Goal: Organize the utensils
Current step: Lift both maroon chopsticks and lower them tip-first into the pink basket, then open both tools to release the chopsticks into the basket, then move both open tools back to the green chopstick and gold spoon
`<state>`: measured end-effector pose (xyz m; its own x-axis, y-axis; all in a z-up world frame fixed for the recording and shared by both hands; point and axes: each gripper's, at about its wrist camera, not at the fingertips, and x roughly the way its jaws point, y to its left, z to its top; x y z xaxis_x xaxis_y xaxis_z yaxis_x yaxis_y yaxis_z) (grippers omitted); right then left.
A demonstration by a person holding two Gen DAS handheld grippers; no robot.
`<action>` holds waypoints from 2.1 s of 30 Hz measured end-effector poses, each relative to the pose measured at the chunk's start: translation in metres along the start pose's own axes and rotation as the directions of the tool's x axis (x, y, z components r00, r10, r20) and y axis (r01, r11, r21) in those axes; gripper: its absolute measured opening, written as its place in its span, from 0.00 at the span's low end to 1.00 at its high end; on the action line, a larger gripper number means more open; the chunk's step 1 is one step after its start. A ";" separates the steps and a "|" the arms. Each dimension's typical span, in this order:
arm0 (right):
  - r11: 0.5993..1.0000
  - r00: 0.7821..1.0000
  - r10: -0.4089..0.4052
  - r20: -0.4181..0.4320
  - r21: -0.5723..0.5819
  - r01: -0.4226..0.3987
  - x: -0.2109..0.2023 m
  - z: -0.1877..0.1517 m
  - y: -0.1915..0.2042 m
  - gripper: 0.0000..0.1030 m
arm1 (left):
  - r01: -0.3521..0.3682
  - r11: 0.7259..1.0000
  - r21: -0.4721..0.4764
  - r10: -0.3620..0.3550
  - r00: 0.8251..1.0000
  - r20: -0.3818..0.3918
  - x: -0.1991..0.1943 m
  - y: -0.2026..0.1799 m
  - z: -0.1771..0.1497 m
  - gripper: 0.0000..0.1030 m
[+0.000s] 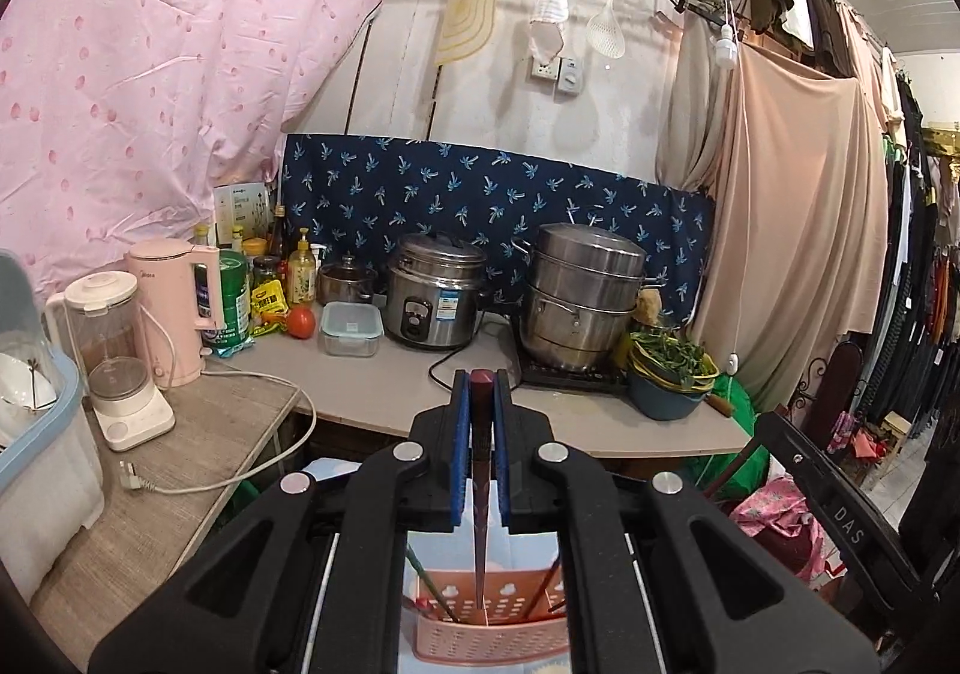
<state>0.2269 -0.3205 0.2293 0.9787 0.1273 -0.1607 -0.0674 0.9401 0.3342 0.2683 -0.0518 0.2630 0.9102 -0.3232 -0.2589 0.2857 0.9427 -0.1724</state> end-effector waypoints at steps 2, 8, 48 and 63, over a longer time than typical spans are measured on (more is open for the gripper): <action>1.000 1.000 -0.010 -0.020 -0.010 0.010 0.014 -0.006 0.000 0.07 | -0.023 1.000 0.004 0.023 1.000 -0.017 0.013 0.002 -0.006 0.07; 0.999 0.996 -0.030 -0.089 -0.024 0.028 0.043 -0.033 -0.008 0.07 | -0.037 0.999 -0.009 0.037 0.996 -0.086 0.045 0.011 -0.030 0.07; 0.999 0.979 -0.030 -0.204 -0.047 0.021 0.016 -0.093 -0.004 0.31 | -0.100 0.991 0.083 0.113 0.980 -0.162 0.034 0.000 -0.094 0.54; 0.996 0.960 -0.054 -0.276 -0.086 0.032 -0.044 -0.137 0.009 0.38 | -0.121 0.983 0.140 0.151 0.961 -0.231 -0.005 -0.007 -0.146 0.65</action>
<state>0.1566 -0.2741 0.1127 0.8892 0.1585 -0.4291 -0.0528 0.9673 0.2480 0.2179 -0.0693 0.1267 0.8489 -0.1874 -0.4942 0.2126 0.9771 -0.0053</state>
